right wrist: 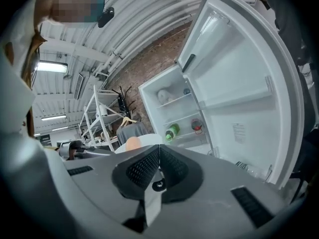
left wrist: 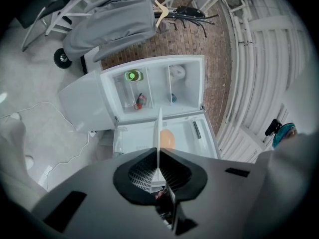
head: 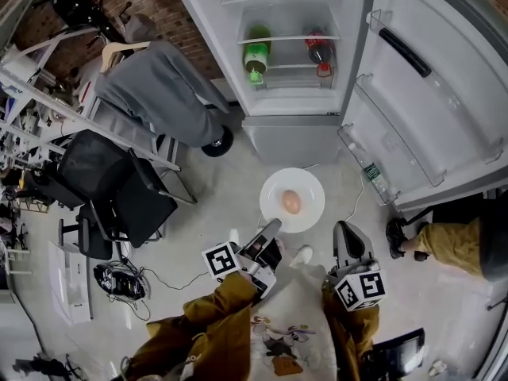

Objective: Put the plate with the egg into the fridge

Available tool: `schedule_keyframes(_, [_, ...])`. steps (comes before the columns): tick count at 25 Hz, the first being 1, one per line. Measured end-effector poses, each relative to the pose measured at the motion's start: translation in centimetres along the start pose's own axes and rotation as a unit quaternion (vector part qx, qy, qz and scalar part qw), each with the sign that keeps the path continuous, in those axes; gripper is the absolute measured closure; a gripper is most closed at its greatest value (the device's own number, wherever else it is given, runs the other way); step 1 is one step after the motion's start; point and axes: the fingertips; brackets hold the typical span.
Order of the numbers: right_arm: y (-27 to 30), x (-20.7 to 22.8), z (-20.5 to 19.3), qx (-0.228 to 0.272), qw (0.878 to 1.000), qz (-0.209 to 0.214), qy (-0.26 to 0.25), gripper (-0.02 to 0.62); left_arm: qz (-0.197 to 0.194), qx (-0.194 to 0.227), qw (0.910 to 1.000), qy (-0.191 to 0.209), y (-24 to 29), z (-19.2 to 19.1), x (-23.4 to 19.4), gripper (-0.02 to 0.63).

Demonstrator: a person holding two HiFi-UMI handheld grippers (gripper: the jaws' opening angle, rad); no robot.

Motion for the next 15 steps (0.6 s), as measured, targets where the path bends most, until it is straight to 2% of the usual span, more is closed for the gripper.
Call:
schedule_keyframes(8, [2.8, -0.7, -0.5, -0.018, 0.999, 0.031, 0.002, 0.589, -0.002, 0.027, 0.9996, -0.011, -0.5, 1.9, -0.2, 0.586])
schedule_keyframes(15, [7.5, 0.6, 0.5, -0.030, 0.999, 0.030, -0.011, 0.589, -0.022, 0.031, 0.9991, -0.019, 2.4, 6.3, 0.2, 0.586])
Point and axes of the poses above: the fingertips, and each gripper's own axes: y forward along the fingers, x to its right, z out of its top, and after that the axes turned 13 degrees about z, right-handed
